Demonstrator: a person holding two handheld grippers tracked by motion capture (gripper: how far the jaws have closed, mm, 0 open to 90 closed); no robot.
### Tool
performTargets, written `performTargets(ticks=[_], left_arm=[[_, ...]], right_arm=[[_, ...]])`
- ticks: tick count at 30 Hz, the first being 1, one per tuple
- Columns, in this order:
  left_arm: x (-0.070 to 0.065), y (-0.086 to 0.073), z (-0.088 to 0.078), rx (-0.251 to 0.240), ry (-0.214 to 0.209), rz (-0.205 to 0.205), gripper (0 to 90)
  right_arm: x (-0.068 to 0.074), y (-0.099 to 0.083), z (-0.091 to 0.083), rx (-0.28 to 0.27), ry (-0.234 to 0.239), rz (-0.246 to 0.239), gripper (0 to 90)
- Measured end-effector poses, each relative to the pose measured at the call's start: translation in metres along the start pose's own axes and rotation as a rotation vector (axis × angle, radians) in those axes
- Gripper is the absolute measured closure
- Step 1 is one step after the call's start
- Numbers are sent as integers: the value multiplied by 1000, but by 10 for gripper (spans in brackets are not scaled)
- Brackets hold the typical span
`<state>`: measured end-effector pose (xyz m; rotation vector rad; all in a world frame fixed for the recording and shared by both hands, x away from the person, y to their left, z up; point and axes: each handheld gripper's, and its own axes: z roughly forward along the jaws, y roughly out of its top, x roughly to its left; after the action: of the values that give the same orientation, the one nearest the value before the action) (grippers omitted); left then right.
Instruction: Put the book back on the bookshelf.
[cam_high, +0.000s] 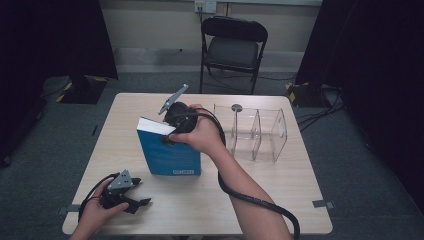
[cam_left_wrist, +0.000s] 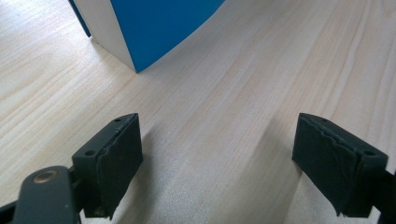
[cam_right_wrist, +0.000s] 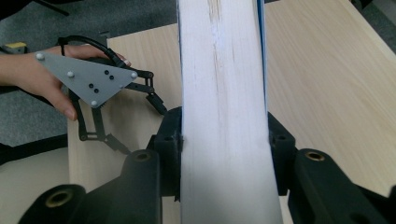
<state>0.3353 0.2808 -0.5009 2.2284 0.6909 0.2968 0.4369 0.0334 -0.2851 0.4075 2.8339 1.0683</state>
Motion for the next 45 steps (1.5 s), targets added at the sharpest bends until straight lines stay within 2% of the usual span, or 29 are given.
performTargets(ticks=[7, 28, 36, 38, 43, 45], left_arm=[[0, 0, 0, -1, -1, 0, 154], [1, -1, -1, -1, 6, -6, 153], [1, -1, -1, -1, 7, -7, 153], [1, -1, -1, 2, 5, -2, 153], [1, -1, -1, 1, 6, -2, 152], [1, -1, -1, 1, 4, -2, 152]], right_arm=[[1, 0, 0, 4, -13, 43, 607], [10, 2, -1, 28, -46, 89, 611], [14, 6, -1, 53, -64, 138, 613], [15, 6, -2, 59, -66, 162, 614], [15, 3, -6, 71, -38, 235, 615], [15, 2, -7, 72, -27, 232, 614]])
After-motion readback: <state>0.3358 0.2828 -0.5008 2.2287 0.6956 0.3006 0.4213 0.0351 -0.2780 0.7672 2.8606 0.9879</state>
